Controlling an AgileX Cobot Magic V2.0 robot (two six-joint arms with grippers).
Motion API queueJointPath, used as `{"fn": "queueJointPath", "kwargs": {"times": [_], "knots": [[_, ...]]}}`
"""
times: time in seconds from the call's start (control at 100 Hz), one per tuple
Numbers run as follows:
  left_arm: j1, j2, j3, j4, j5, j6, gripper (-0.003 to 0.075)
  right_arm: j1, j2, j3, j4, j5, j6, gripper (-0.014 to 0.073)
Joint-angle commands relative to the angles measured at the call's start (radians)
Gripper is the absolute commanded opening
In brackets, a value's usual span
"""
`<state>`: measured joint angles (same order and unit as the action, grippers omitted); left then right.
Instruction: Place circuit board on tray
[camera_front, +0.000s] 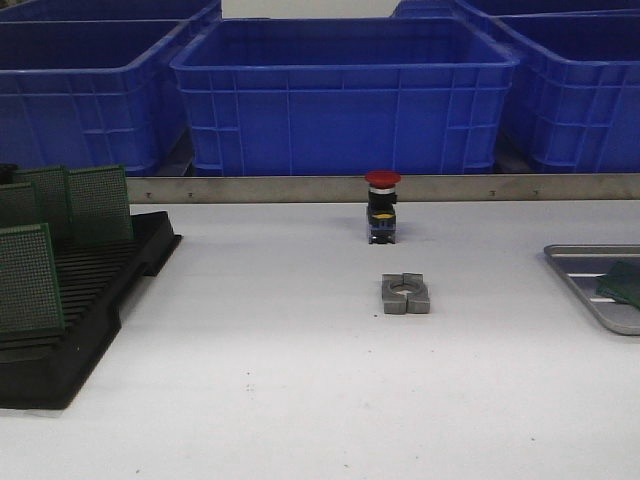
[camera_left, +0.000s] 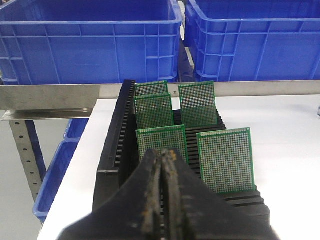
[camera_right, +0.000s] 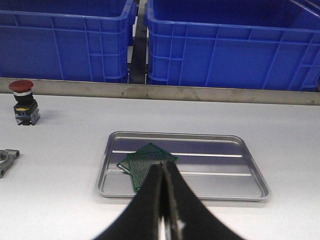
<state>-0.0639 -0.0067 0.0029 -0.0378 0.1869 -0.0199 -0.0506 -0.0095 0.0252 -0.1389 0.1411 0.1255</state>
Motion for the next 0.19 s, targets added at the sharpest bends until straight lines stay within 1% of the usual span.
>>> {"fn": "queueJointPath", "kwargs": {"times": [0.0, 0.18], "knots": [[0.003, -0.027, 0.021, -0.008, -0.076, -0.011, -0.002, 0.0, -0.023, 0.002, -0.007, -0.081, 0.001, -0.0061], [0.003, -0.027, 0.021, -0.008, -0.076, -0.011, -0.002, 0.0, -0.023, 0.002, -0.007, -0.081, 0.001, -0.0061]]}}
